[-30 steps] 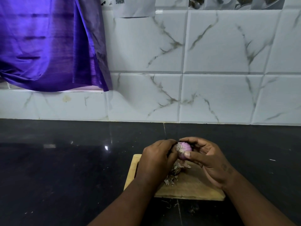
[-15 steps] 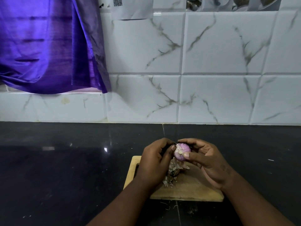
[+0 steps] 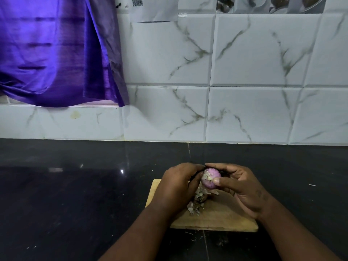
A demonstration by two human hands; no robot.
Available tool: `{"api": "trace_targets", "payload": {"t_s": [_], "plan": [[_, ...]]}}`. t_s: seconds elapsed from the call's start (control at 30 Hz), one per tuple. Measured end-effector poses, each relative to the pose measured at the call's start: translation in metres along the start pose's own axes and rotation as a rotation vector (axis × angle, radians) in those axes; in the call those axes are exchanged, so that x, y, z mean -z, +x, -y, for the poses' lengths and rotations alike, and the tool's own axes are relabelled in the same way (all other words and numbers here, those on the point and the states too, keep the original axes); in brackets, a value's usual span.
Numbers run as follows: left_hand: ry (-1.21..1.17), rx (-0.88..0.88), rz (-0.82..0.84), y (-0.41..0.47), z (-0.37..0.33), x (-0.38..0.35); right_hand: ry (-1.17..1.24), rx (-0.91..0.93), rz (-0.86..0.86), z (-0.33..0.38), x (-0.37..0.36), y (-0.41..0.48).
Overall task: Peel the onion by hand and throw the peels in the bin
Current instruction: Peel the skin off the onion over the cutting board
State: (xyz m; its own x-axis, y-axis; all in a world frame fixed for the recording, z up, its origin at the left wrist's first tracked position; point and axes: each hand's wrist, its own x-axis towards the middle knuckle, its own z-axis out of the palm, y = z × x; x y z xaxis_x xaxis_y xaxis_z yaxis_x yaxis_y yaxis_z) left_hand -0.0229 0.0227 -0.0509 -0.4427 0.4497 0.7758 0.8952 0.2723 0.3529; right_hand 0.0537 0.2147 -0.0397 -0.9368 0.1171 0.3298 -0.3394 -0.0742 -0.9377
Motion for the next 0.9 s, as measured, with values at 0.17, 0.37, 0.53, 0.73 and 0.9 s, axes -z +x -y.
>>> {"api": "trace_targets", "payload": {"t_s": [0.17,0.37,0.53,0.73,0.9], "plan": [[0.059,-0.071,-0.001,0.001,0.000,0.001,-0.018,0.011,-0.011,0.000,0.000,-0.002],[-0.026,0.007,-0.096,0.001,0.000,-0.004,0.040,0.002,0.014,0.000,0.001,-0.002],[-0.391,0.281,-0.115,-0.003,0.000,-0.011,0.089,0.005,0.015,-0.002,0.002,0.001],[-0.482,0.309,-0.035,-0.002,-0.003,-0.010,0.106,0.021,-0.017,-0.003,0.003,0.003],[-0.470,0.306,-0.016,-0.003,-0.003,-0.009,0.080,0.009,-0.014,-0.003,0.004,0.003]]}}
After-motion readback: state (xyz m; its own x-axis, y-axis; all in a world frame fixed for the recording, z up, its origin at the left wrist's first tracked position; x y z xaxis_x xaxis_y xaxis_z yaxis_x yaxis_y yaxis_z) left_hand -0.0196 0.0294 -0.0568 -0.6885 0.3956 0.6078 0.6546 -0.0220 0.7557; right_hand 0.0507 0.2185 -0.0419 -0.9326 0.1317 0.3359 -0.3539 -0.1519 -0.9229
